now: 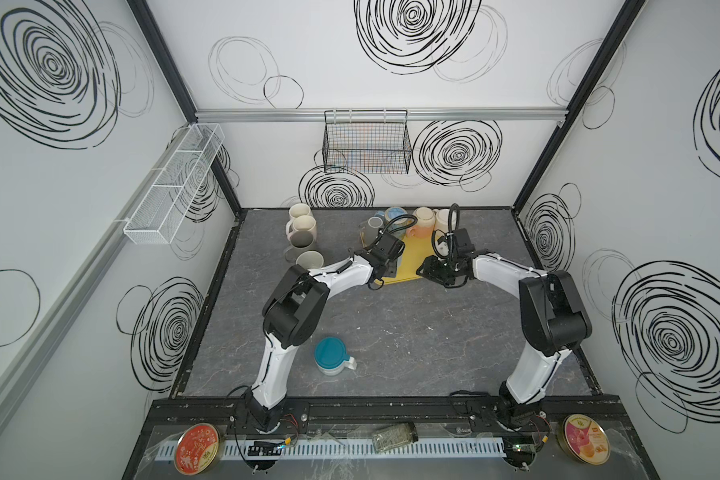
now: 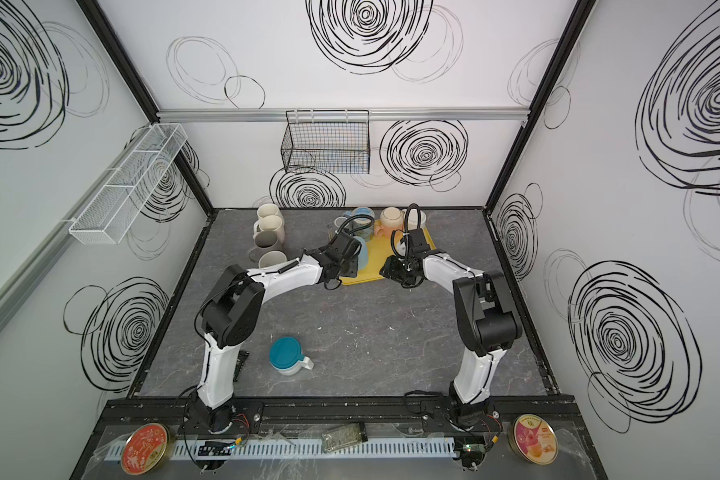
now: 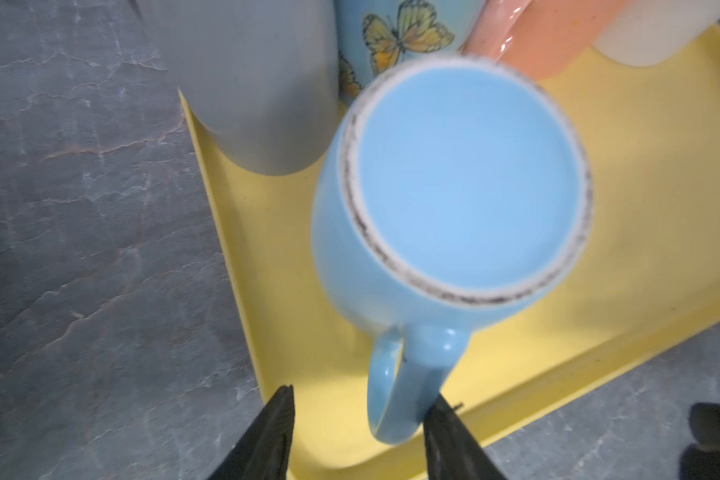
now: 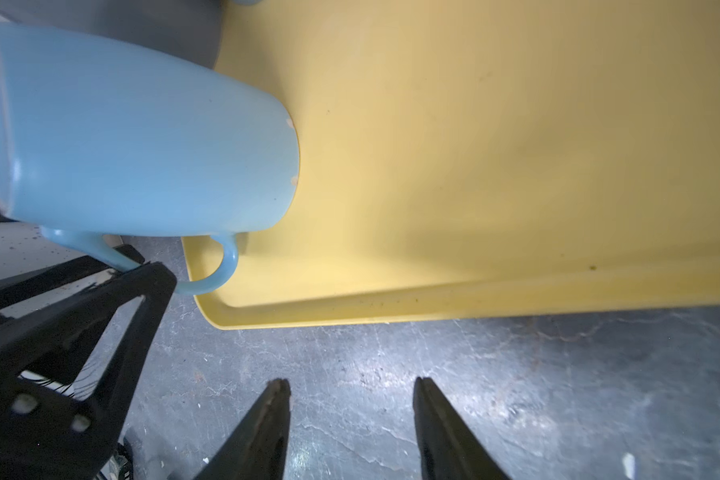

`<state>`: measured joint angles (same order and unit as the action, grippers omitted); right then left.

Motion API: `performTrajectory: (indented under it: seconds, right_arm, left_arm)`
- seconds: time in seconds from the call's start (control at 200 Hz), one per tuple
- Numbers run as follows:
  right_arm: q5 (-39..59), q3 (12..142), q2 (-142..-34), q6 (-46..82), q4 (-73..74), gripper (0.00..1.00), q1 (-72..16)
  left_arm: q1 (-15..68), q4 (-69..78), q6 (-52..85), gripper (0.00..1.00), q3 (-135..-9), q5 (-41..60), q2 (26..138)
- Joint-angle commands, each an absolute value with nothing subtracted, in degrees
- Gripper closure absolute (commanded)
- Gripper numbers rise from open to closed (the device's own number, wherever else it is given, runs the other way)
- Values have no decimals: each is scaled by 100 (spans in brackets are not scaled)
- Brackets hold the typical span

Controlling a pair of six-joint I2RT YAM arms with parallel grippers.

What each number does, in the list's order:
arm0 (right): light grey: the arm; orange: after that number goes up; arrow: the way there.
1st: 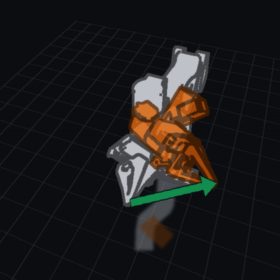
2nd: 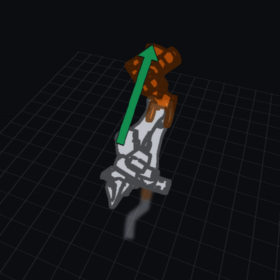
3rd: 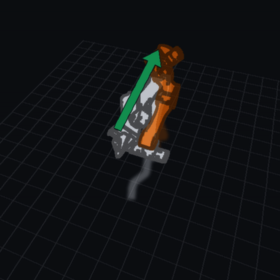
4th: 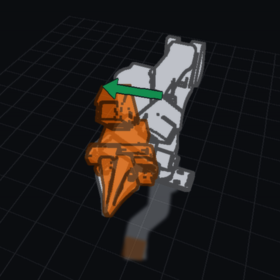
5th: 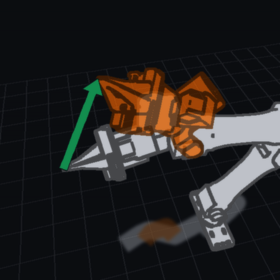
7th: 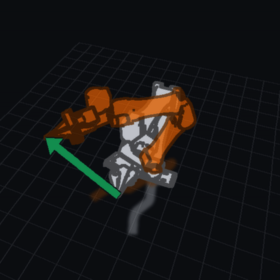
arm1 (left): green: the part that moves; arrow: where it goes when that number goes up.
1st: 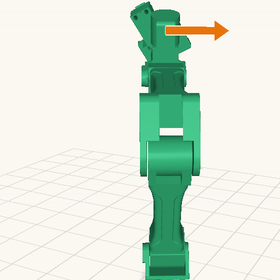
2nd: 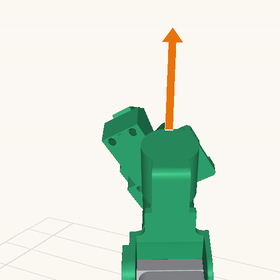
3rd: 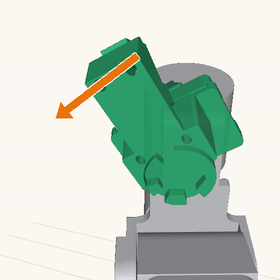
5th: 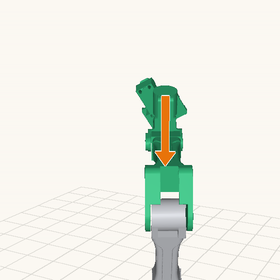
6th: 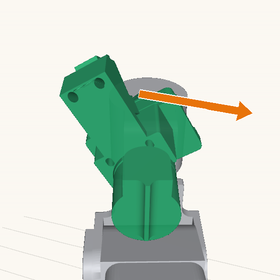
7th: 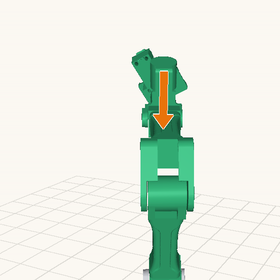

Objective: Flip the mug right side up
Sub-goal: 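Grasp the light blue mug handle with the left gripper from the right gripper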

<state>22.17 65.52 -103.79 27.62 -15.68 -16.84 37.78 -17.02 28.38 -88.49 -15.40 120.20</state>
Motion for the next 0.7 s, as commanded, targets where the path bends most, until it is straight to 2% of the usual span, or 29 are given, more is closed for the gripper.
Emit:
performTrajectory:
  seconds: [0.0,0.405,0.57,0.69]
  right_arm:
    - [2171,6724,-10455,2761,-1608,48,-1723]
    - [2223,6577,-10433,2681,-1530,49,-1713]
    - [2372,6612,-10488,2671,-1516,49,-1717]
    - [2341,6766,-10517,2646,-1552,49,-1729]
  left_arm:
    - [3671,-2006,3024,46,-9187,-1805,11991]
    - [3699,-2397,2764,49,-10202,-1484,12764]
    - [3768,-2560,2673,59,-10457,-1459,12997]
    - [3779,-2496,2640,74,-10501,-1343,13019]
